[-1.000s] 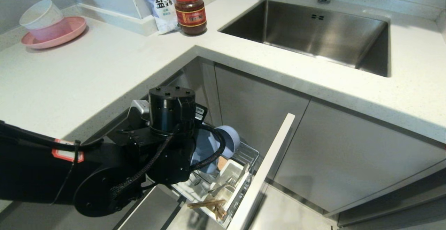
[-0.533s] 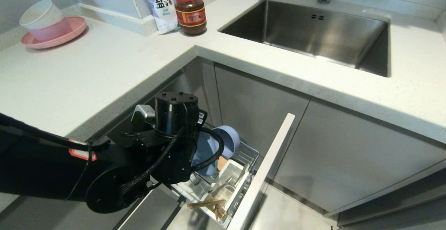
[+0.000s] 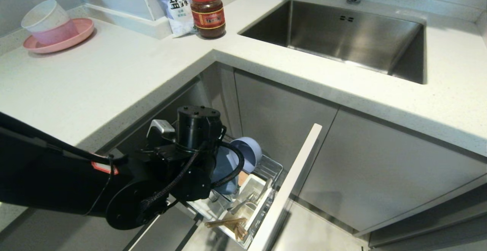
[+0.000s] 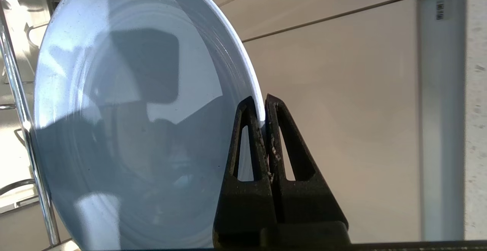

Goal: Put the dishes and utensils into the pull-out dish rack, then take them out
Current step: Pick up the plate and place it in the cupboard

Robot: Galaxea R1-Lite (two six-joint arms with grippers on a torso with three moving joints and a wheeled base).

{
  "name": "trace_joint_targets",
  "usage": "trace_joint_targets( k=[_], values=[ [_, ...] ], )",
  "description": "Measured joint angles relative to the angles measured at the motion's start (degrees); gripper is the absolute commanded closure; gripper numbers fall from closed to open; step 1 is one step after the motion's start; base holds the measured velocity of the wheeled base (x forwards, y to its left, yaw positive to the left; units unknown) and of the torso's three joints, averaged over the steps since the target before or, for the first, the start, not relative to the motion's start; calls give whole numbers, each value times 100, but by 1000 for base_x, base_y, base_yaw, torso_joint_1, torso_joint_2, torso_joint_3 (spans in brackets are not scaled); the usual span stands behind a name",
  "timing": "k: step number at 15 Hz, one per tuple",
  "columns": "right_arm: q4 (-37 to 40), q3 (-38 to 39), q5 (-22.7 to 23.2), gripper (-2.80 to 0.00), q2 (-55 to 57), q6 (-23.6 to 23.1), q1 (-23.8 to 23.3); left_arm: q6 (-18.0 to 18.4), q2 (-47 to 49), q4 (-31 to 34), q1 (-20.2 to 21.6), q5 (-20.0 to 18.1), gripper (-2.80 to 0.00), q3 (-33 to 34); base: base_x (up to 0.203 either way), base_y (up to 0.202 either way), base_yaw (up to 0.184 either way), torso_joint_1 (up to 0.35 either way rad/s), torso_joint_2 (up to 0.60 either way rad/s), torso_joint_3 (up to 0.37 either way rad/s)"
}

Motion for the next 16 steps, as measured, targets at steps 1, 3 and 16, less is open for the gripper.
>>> trace_joint_targets(
  k=[1,3,16],
  values=[
    [0,0,0,0,0,0,0,-5,15,0,7,0,0,0,0,0,0,0,0,0],
    [0,0,1,0,0,0,-2,-5,34,0,38,-4,0,0,0,0,0,0,0,0],
    [0,0,0,0,0,0,2,-105,396,-6,256,-92,0,-9,0,0,0,0,0,0]
  ],
)
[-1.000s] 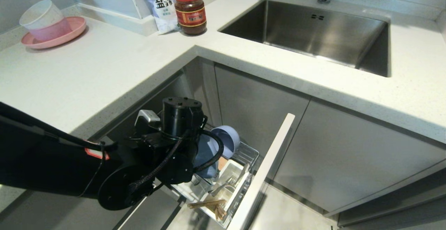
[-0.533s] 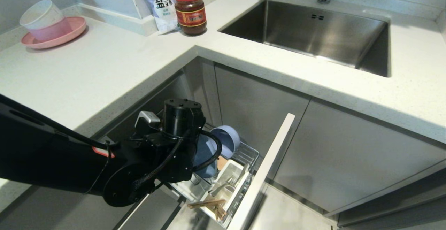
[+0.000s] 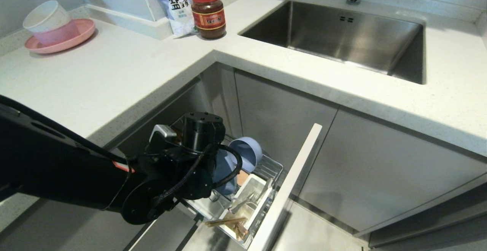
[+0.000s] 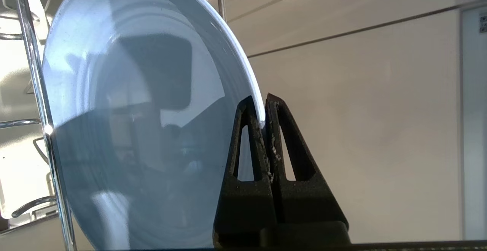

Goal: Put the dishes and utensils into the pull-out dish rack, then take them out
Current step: Pick up the plate and place it in the cupboard

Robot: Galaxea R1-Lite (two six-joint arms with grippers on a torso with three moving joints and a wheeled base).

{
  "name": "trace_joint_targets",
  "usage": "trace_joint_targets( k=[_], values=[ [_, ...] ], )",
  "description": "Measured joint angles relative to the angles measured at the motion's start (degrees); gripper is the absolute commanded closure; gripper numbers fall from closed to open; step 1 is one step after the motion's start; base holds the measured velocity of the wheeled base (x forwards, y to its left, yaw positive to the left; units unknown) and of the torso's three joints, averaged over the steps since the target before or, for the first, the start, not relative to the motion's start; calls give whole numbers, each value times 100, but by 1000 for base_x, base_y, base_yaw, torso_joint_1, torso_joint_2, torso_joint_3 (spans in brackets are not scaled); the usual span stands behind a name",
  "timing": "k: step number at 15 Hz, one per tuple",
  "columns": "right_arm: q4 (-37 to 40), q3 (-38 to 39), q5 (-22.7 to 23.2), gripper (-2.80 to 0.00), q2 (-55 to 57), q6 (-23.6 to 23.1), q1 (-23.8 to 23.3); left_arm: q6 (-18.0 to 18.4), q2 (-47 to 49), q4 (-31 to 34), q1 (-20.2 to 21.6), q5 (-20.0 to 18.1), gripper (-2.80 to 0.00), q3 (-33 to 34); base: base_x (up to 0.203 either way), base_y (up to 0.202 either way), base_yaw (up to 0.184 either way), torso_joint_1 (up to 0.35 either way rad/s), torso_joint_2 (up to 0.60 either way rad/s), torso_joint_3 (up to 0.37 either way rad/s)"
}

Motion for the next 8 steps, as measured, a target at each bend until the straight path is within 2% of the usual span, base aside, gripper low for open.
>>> trace_joint_targets(
  k=[1,2,8],
  values=[
    [0,0,0,0,0,0,-2,0,14,0,6,-43,0,0,0,0,0,0,0,0],
    [0,0,1,0,0,0,-2,0,24,11,20,-85,-280,0,0,0,0,0,0,0],
    [0,0,0,0,0,0,0,9,78,52,37,-112,-280,-2,0,0,0,0,0,0]
  ],
)
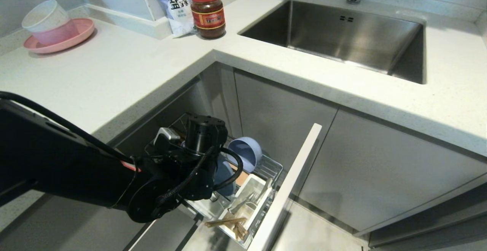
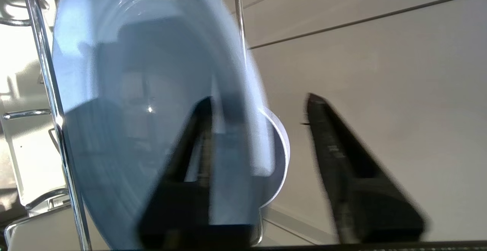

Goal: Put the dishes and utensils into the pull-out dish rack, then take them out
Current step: Pick up the plate and place it in the cupboard

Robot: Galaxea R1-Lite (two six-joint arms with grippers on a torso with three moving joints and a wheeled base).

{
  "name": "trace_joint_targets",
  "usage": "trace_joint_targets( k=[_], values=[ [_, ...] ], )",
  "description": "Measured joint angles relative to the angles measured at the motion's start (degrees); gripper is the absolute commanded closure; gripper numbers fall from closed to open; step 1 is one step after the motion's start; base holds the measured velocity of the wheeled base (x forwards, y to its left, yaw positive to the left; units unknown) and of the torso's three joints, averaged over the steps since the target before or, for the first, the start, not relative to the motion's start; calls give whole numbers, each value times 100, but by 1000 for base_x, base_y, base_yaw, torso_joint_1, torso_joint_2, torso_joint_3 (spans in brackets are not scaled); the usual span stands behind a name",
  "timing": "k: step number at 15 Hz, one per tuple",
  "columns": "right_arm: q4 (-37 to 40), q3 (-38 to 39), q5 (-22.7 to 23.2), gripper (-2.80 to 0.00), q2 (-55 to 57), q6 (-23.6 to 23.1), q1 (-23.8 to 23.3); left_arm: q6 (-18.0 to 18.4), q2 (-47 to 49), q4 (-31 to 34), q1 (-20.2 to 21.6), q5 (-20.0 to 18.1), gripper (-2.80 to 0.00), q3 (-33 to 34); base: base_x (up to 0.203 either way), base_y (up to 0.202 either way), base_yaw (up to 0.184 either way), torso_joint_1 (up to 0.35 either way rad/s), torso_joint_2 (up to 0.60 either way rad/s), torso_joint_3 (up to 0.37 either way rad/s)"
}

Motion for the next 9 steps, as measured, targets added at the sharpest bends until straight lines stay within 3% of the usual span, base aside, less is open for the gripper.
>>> trace_joint_targets(
  k=[5,9],
  values=[
    [0,0,2,0,0,0,-2,51,-90,53,-12,35,-280,-22,0,0,0,0,0,0],
    [1,0,2,0,0,0,-5,50,-389,703,-127,47,-280,-111,0,0,0,0,0,0]
  ],
)
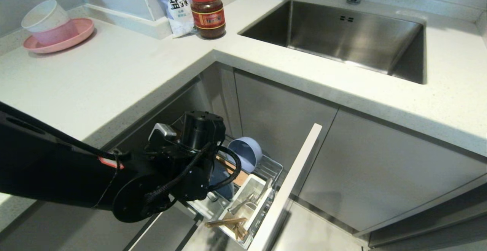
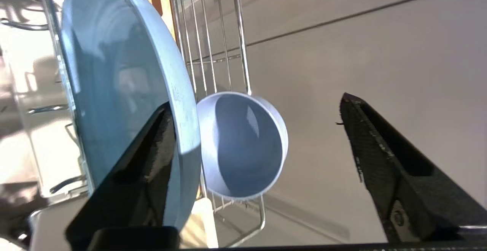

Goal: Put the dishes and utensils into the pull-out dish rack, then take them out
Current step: Pick up the plate and place it in the cupboard

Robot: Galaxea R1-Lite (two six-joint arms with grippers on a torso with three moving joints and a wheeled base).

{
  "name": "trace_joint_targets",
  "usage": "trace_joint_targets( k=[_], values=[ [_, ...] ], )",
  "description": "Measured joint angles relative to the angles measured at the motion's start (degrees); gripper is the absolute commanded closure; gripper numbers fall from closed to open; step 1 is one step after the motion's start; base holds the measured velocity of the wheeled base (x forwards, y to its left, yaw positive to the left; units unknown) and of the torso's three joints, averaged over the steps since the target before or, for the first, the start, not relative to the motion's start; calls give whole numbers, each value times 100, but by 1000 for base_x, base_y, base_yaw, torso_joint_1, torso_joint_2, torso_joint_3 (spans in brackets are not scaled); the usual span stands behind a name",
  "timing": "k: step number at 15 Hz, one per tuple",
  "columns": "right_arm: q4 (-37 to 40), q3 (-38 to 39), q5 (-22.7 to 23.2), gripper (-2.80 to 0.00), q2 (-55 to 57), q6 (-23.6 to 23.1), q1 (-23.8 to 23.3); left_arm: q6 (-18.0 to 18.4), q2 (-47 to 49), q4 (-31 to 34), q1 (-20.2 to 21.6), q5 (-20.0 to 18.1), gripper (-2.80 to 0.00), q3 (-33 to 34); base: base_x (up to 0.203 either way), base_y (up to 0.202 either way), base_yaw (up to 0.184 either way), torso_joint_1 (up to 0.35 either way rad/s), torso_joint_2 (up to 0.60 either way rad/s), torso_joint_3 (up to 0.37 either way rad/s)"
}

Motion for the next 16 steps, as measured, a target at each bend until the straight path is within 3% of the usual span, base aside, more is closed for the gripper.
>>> trace_joint_targets(
  k=[8,9,14,16],
  values=[
    [-1,0,-2,0,0,0,0,17,-706,1204,-258,33,-280,-283,0,0,0,0,0,0],
    [2,0,-2,0,0,0,0,17,-814,1362,-304,30,0,-326,0,0,0,0,0,0],
    [-1,0,-2,0,0,0,0,102,-1237,1923,-533,53,0,-513,0,0,0,0,0,0],
    [-1,0,-2,0,0,0,0,409,-1385,1926,-668,261,0,-578,0,0,0,0,0,0]
  ],
)
